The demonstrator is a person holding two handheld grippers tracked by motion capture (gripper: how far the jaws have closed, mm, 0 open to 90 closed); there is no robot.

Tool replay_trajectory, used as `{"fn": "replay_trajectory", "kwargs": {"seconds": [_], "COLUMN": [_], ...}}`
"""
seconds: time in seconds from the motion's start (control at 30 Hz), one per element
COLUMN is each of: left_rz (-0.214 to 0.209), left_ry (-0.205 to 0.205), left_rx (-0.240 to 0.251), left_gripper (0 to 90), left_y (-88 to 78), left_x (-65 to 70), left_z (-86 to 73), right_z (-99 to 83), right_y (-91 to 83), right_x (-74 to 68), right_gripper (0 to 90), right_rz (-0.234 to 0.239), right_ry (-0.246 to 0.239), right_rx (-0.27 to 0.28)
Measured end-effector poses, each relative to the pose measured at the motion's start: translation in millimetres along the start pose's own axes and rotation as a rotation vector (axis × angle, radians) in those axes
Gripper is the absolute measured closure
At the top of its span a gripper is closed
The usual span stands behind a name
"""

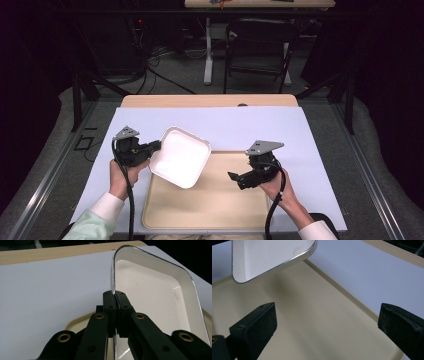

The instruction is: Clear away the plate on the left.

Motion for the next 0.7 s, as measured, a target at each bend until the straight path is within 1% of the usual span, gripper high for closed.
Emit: {"fn": "replay_trajectory", "kwargs": {"seconds": [0.1,0.17,0.2,0.43,0.53,0.57,0.6,0.7], "left_rz": [-0.007,-0.010,-0.013,-0.012,-0.011,-0.015,-0.013,-0.020], "left_ry": [-0.003,0.006,0.000,0.007,0.005,0.003,-0.007,-0.005], "left_rx": [0.004,0.006,0.005,0.009,0.016,0.016,0.017,0.017], "left_gripper": [88.1,88.1,88.1,88.1,88.1,88.1,88.1,88.1], "left_y": [2.7,4.9,7.0,12.5,15.2,16.2,18.2,21.0], "left_x": [3.8,7.0,9.1,13.5,15.8,16.5,18.2,21.0], "left_z": [0.9,0.8,0.4,0.6,0.9,0.9,0.7,0.4], "right_z": [2.4,3.4,4.9,9.4,10.9,12.4,13.8,14.5], "right_y": [4.0,5.3,7.7,16.2,18.2,19.1,20.3,22.1], "right_x": [-2.3,-3.3,-4.2,-6.3,-7.5,-8.7,-9.8,-10.2], "right_gripper": [1.8,1.8,2.2,4.6,4.7,4.7,4.8,4.8], "right_rz": [0.005,0.008,0.006,0.006,0.007,0.013,0.012,0.008], "right_ry": [0.000,0.003,0.005,0.023,0.030,0.039,0.041,0.045], "right_rx": [0.001,0.003,0.001,0.005,0.004,0.008,0.007,0.003]}}
Point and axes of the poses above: each handheld gripper's, and its own axes: y roughly forward along the jaws, z roughly out of its top, x roughly to its right, the point moved 8 cm from there along y, roughly forward along the jaws, and after that the axes turned 11 degrees about x, right-handed, at the moved point
